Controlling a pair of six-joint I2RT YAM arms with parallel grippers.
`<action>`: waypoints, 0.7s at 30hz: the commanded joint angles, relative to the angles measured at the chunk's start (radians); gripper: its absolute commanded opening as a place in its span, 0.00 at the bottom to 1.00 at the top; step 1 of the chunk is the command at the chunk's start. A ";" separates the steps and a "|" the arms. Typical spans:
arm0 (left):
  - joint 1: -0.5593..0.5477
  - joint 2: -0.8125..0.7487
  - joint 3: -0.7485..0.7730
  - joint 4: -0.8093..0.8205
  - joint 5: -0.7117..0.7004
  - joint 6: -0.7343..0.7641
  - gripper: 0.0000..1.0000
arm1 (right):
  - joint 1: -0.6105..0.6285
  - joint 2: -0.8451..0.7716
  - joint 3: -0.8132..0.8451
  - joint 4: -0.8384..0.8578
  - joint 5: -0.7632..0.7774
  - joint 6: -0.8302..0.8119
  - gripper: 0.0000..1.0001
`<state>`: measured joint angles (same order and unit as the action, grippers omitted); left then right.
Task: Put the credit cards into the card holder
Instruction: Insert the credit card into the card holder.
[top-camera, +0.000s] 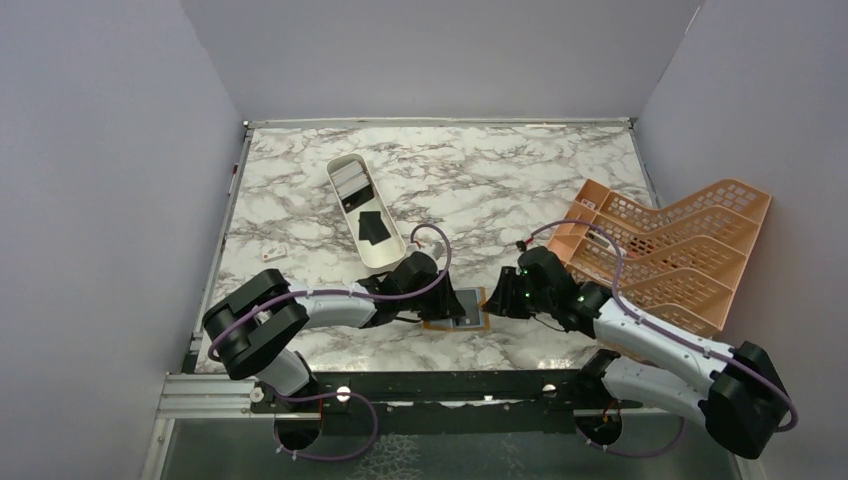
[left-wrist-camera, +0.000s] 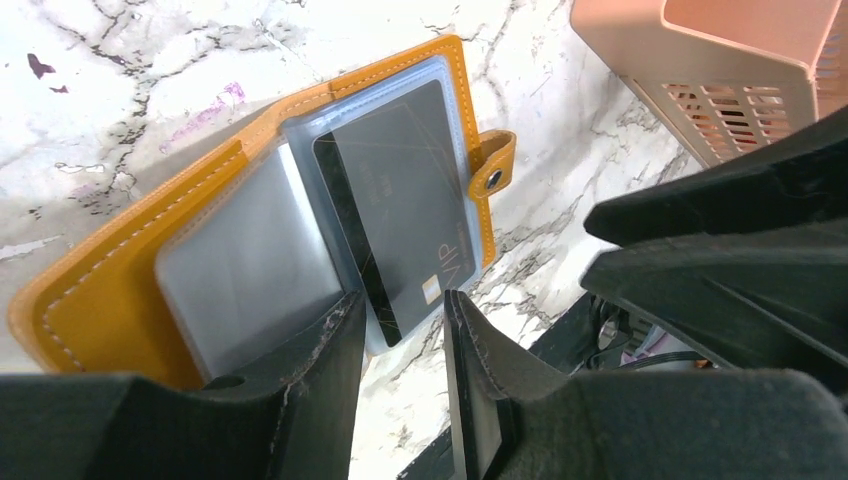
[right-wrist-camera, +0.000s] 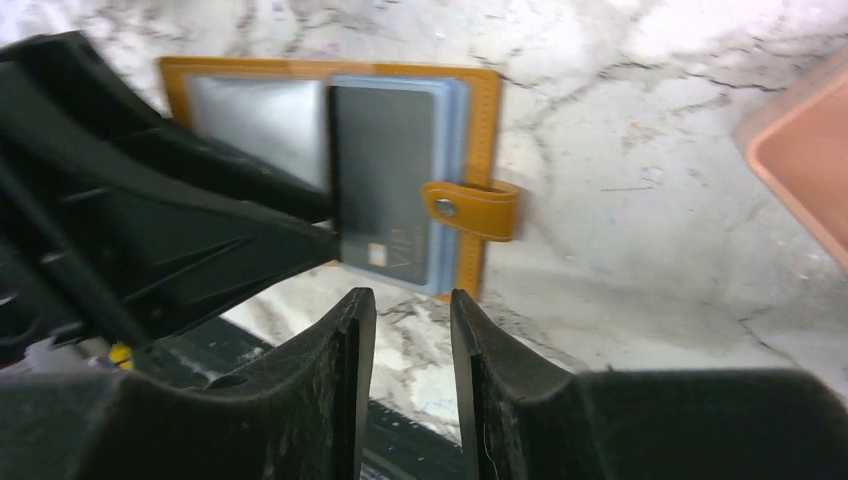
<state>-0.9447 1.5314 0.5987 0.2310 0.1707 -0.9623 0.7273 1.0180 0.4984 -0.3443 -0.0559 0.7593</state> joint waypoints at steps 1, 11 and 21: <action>-0.005 -0.039 0.017 -0.014 -0.015 0.007 0.38 | 0.006 -0.063 -0.007 0.069 -0.102 -0.003 0.39; -0.005 -0.006 0.014 0.035 0.002 0.000 0.36 | 0.006 0.057 -0.056 0.232 -0.183 0.041 0.36; -0.004 -0.030 0.020 0.014 0.014 -0.006 0.35 | 0.007 0.102 -0.079 0.276 -0.161 0.050 0.44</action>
<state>-0.9447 1.5204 0.5987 0.2543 0.1730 -0.9672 0.7277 1.1046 0.4343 -0.1200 -0.2039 0.7975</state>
